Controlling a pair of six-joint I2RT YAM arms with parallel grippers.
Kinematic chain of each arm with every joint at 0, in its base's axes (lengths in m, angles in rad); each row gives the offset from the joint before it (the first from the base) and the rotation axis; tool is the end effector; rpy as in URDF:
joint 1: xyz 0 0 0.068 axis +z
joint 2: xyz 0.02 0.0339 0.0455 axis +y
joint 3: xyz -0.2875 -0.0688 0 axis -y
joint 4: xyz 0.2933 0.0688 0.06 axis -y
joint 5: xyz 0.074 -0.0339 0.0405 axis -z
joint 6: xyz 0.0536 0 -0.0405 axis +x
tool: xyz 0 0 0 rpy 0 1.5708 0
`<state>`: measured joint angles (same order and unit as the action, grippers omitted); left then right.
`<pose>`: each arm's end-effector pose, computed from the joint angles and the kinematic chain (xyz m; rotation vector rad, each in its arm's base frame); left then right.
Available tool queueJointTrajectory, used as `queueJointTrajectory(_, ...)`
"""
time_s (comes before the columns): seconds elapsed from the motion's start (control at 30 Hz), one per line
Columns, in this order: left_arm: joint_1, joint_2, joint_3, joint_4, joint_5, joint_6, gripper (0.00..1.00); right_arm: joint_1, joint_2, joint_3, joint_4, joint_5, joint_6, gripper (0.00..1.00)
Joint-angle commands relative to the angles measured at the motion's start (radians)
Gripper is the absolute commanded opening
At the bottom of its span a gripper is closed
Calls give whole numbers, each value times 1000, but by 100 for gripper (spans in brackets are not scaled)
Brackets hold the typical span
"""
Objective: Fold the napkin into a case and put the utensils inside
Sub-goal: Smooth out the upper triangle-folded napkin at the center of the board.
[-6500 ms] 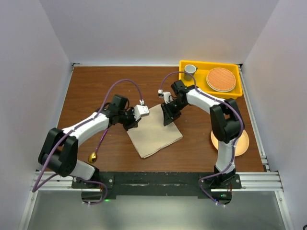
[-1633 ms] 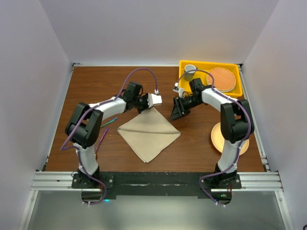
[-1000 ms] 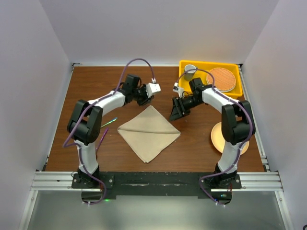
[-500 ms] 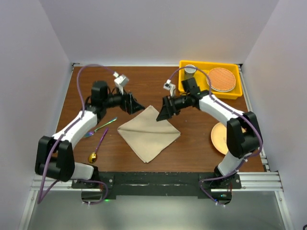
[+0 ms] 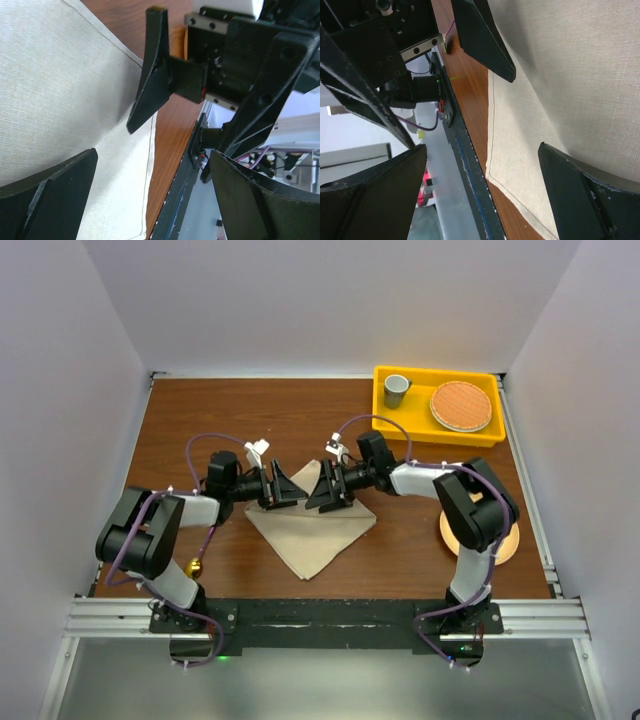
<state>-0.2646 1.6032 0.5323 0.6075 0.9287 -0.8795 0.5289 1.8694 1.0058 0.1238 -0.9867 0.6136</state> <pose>0.2952 -0.1245 0.1248 -0.0160 2.2386 -1.6163 0.3377 0.2491 0.1345 -0.4735 2.4544 1.6803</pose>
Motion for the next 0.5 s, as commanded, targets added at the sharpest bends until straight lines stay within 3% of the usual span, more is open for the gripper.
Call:
queueJointTrajectory(0.0,-2,44,5,118,7,-73,100,6,45,-15,158,-6,101,98)
queueJointTrajectory(0.47,129,230,-2,25,-5,63,100,-99,116,-59,-36,-20,-103,98)
